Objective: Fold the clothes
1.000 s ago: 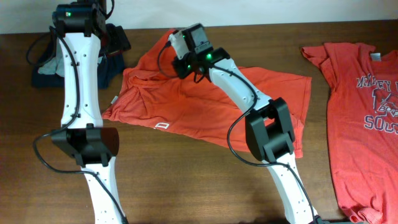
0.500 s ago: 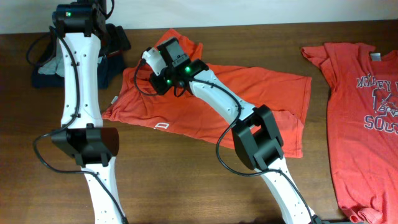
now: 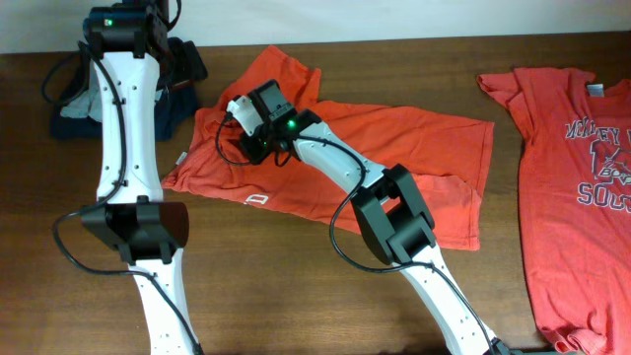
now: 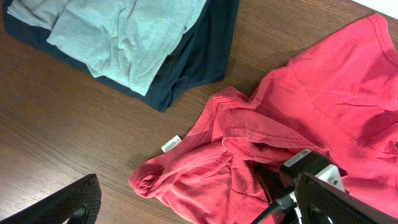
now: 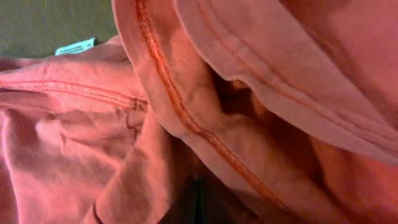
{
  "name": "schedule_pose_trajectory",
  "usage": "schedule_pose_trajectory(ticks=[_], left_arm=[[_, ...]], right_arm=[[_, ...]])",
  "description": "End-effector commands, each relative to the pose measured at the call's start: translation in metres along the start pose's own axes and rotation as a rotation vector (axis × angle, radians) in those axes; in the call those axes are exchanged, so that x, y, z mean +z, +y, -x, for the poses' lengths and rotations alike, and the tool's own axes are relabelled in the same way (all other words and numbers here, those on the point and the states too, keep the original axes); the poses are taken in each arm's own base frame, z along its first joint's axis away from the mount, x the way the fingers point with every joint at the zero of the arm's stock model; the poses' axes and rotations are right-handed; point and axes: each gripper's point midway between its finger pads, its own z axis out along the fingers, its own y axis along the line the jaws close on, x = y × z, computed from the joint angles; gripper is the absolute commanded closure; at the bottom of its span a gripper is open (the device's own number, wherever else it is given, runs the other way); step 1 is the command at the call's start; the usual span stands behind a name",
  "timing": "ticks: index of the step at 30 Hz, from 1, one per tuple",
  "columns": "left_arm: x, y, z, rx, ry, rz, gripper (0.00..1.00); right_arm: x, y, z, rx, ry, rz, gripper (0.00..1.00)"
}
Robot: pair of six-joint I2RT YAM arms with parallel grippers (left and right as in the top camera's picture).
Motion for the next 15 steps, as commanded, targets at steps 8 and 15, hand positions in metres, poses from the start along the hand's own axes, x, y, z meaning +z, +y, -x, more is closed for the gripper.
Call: schedule_pose_trajectory(ticks=[8, 15], left_arm=[[-0.002, 0.0, 0.001, -0.004, -0.004, -0.006, 0.01], [-0.002, 0.0, 0.001, -0.004, -0.004, -0.006, 0.01]], right_arm=[[0.013, -0.01, 0.015, -0.026, -0.082, -0.074, 0.96], [0.006, -0.039, 0.028, -0.03, -0.135, -0.217, 0.96]])
